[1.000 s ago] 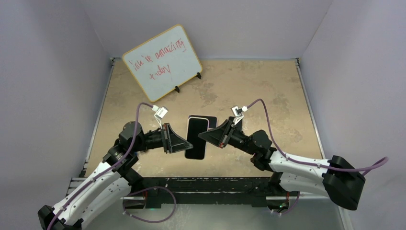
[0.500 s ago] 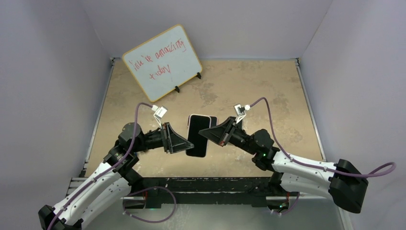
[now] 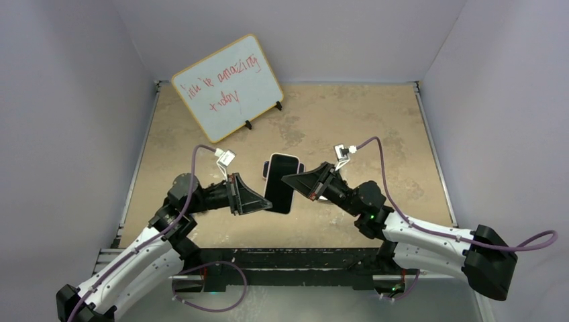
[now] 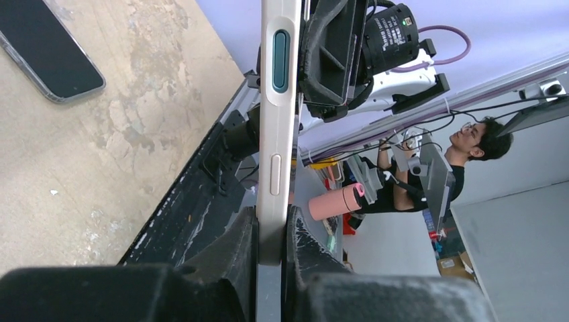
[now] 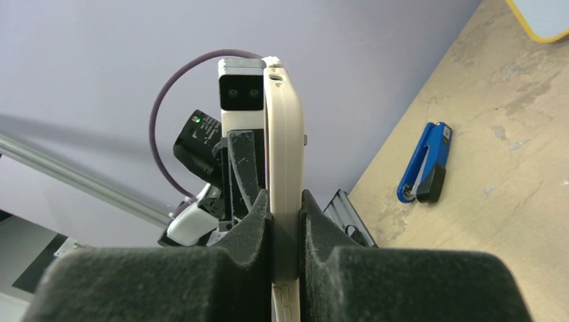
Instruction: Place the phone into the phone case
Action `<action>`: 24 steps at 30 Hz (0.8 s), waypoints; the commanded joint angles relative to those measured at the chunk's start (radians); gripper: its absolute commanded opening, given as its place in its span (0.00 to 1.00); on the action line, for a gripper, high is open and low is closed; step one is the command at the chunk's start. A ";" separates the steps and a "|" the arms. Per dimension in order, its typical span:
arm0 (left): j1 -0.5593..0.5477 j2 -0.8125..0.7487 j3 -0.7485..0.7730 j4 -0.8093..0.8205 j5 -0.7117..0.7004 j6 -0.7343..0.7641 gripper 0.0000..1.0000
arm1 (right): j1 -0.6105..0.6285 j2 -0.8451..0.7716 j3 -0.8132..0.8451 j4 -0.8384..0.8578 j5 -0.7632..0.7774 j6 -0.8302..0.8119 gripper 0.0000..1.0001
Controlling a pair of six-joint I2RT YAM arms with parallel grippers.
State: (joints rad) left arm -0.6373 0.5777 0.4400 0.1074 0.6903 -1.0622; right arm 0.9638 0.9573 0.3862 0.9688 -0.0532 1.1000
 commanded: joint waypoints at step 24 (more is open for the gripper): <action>-0.002 -0.043 0.029 -0.001 -0.249 0.009 0.00 | 0.002 0.052 -0.034 0.024 -0.184 0.027 0.51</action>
State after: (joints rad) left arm -0.6422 0.5457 0.4725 -0.0277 0.4927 -1.0370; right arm 0.9619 1.0134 0.3843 0.8871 -0.1978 1.0847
